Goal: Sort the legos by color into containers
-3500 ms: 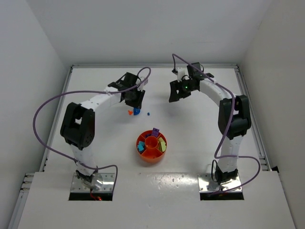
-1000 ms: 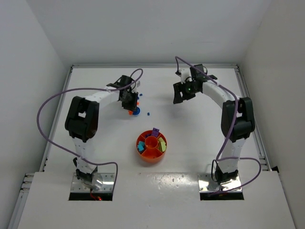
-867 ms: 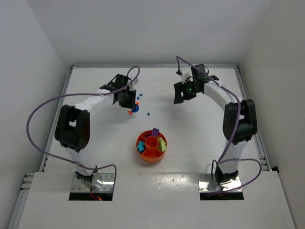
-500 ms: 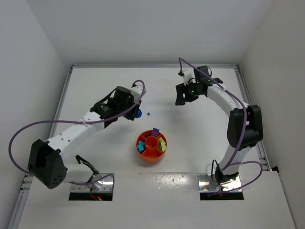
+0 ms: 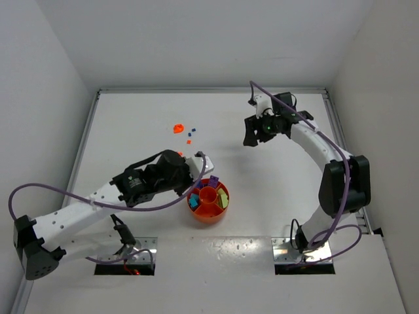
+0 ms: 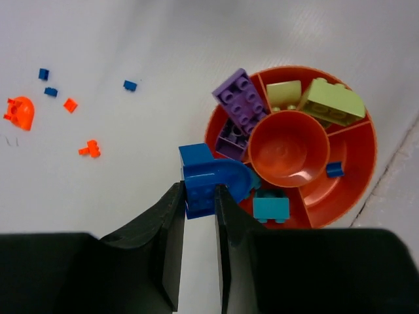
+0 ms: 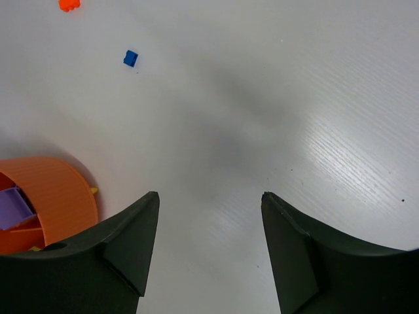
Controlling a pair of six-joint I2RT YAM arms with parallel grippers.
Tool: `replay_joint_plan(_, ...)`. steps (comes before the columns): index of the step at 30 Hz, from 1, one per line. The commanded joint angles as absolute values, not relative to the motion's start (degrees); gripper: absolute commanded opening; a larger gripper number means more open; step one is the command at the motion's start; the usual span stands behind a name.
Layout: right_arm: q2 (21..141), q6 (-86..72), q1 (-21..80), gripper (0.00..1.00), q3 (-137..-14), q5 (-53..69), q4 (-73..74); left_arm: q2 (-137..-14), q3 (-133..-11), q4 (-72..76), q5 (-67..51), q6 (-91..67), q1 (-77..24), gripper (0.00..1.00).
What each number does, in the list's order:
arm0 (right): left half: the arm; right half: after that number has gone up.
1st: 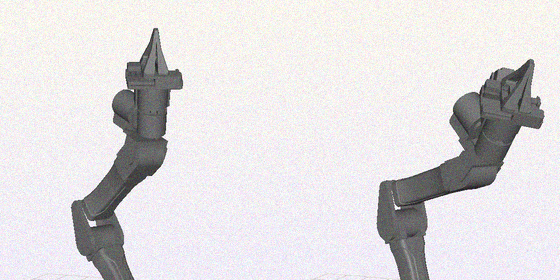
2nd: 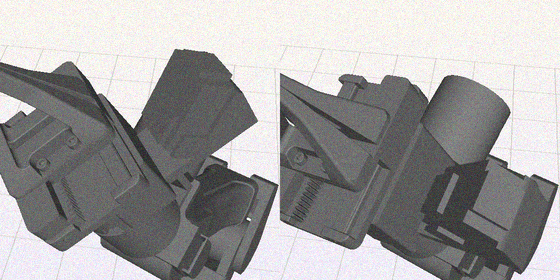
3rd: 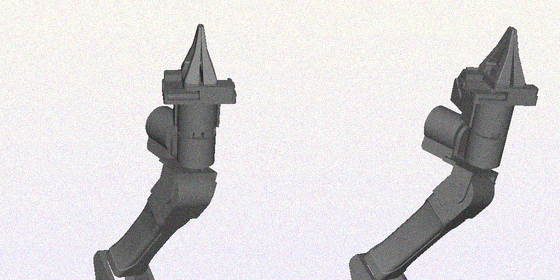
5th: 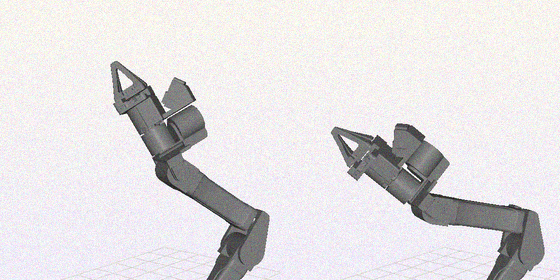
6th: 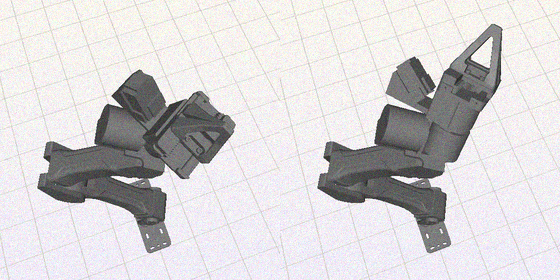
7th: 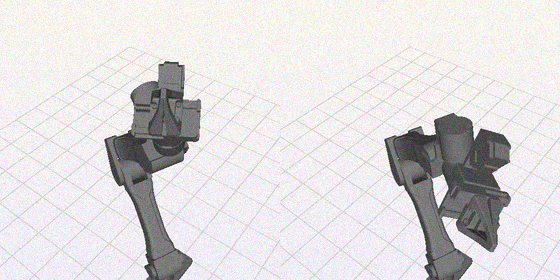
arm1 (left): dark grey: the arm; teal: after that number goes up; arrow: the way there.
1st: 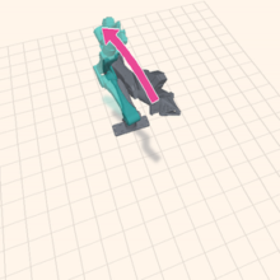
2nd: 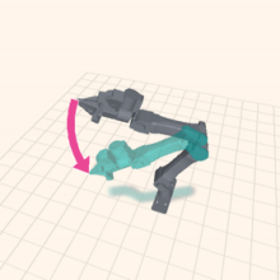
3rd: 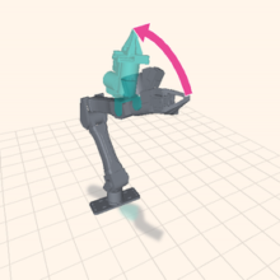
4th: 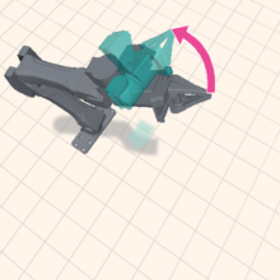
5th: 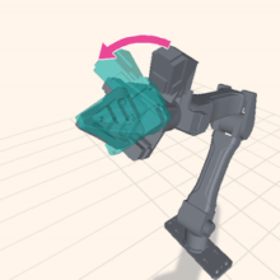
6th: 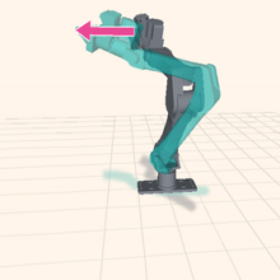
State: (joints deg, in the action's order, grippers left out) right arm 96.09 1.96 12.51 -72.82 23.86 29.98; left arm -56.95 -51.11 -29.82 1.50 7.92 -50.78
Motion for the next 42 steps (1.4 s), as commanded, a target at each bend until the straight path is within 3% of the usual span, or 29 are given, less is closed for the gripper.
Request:
replay_joint_plan(1,93.3,2.9,12.4,0.64,-72.3,23.6,28.0,-56.4,-50.6,-30.8,1.6,10.4,-54.7,0.06)
replay_joint_plan(10,91.1,2.9,12.4,0.65,-71.7,23.6,27.5,-57.0,-51.9,-33.2,1.1,6.9,-59.3,0.06)
replay_joint_plan(26,88.9,2.9,11.3,0.65,-70.0,22.5,27.0,-61.1,-52.4,-34.3,-19.1,9.6,-65.7,0.07)
replay_joint_plan(42,88.8,2.9,11.3,0.65,-69.3,24.1,26.5,-65.0,-52.6,-32.1,-6.4,6.5,-65.7,0.08)
